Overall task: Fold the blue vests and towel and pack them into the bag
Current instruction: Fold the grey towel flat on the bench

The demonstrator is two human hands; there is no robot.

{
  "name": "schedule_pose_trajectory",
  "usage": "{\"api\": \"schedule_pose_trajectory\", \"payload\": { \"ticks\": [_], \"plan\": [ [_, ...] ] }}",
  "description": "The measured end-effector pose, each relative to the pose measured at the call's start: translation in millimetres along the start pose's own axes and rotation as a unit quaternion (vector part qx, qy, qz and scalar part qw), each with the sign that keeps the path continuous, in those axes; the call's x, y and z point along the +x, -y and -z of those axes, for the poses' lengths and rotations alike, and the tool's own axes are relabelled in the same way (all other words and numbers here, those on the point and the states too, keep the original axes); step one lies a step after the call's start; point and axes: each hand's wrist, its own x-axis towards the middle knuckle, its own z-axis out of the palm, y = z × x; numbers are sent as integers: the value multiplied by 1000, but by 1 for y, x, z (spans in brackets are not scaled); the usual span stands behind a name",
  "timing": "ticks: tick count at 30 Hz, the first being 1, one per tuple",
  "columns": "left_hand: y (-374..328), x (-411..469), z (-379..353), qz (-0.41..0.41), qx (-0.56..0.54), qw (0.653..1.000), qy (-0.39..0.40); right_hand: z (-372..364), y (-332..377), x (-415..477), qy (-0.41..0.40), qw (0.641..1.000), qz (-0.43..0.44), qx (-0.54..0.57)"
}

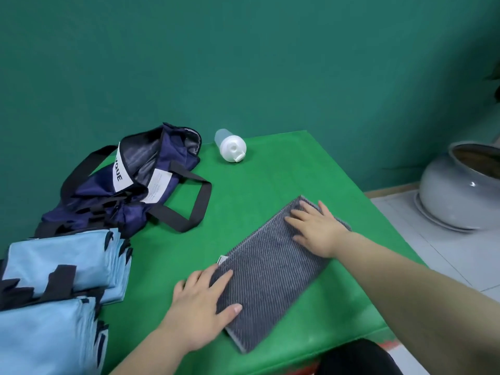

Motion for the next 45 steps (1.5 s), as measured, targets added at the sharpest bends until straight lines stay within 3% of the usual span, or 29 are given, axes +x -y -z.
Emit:
{"api": "schedule_pose_trajectory", "payload": {
  "ticks": [3, 6, 10, 17, 19, 22, 26, 32, 36, 39, 45],
  "plan": [
    [-8, -28, -1, 12, -20, 1000, 12, 7, 39, -24, -55, 993, -28, 106],
    [-13, -39, -7, 19, -38, 999, 4, -9, 75, -71, -138, 957, -1, 255],
    [-19, -70, -20, 5, -63, 998, 8, -53, 118, -160, -138, 941, 40, 307],
    [-27, -100, -28, -22, -88, 996, -5, -67, 144, -206, -147, 969, 112, 162],
    [-29, -104, -32, -27, -86, 996, -13, -74, 147, -209, -172, 971, 122, 116],
    [-32, -110, -40, -44, -23, 998, -46, -72, 146, -212, -227, 958, 120, 129],
    [-31, -107, -46, -102, 20, 985, -138, -66, 143, -217, -259, 939, 88, 207],
    [-37, -108, -35, -198, -55, 960, -188, -47, 128, -232, -247, 897, -8, 366],
    [-45, -109, -4, -161, -180, 956, -166, -23, 115, -234, -196, 834, -80, 510],
    [-51, -93, 17, -133, -252, 942, -178, -5, 99, -214, -205, 805, -119, 543],
    [-58, -26, 53, -68, -326, 925, -183, 16, 63, -146, -201, 819, -175, 508]
  ]
}}
